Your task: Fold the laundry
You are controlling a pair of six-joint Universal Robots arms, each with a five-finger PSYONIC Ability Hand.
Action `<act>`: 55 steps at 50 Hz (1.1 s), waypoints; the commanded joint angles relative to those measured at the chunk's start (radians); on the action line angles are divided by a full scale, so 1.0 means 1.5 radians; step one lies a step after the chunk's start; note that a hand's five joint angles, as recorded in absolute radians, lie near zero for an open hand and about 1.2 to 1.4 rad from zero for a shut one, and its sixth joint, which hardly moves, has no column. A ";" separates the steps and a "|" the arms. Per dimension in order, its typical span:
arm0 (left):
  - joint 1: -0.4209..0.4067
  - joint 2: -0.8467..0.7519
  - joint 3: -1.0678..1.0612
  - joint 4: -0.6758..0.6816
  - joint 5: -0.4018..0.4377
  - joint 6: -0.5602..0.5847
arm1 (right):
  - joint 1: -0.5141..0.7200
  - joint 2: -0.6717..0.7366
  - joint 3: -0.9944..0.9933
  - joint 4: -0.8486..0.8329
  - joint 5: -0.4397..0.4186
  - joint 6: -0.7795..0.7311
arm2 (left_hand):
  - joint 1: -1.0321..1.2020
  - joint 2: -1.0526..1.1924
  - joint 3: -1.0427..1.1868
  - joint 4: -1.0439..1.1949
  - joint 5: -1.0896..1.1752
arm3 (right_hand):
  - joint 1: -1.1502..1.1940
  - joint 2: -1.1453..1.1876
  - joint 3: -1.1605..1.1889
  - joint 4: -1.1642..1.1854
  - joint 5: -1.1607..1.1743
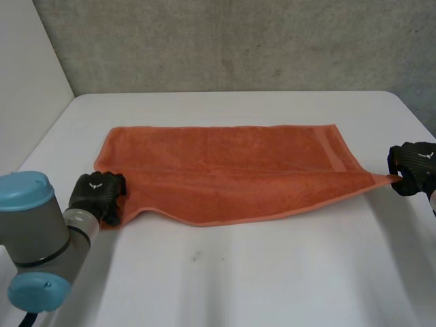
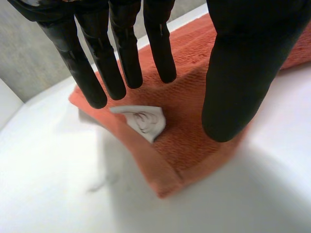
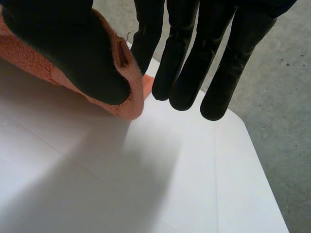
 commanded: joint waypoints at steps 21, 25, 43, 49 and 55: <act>-0.095 -0.067 0.073 0.024 -0.086 -0.120 | 0.003 0.001 0.019 0.002 0.000 -0.001 | 0.073 0.078 0.075 0.079 0.079 | 0.275 0.144 0.138 0.135 0.157; -0.085 -0.070 0.081 0.039 -0.120 -0.091 | -0.001 0.001 0.015 0.001 0.002 -0.002 | 0.071 0.076 0.073 0.077 0.077 | 0.275 0.144 0.138 0.135 0.157; -0.023 0.013 -0.009 0.068 -0.134 0.012 | 0.007 -0.003 0.004 0.043 0.001 -0.016 | 0.512 0.517 0.514 0.518 0.518 | 0.275 0.144 0.138 0.135 0.157; -0.010 0.063 -0.059 0.060 -0.124 0.022 | 0.005 -0.010 -0.007 0.128 -0.005 -0.096 | 0.513 0.518 0.515 0.519 0.519 | 0.275 0.144 0.138 0.135 0.157; -0.009 0.167 -0.111 -0.043 -0.128 0.102 | 0.000 -0.044 -0.011 0.267 -0.005 -0.227 | 0.513 0.518 0.515 0.519 0.519 | 0.275 0.144 0.138 0.135 0.157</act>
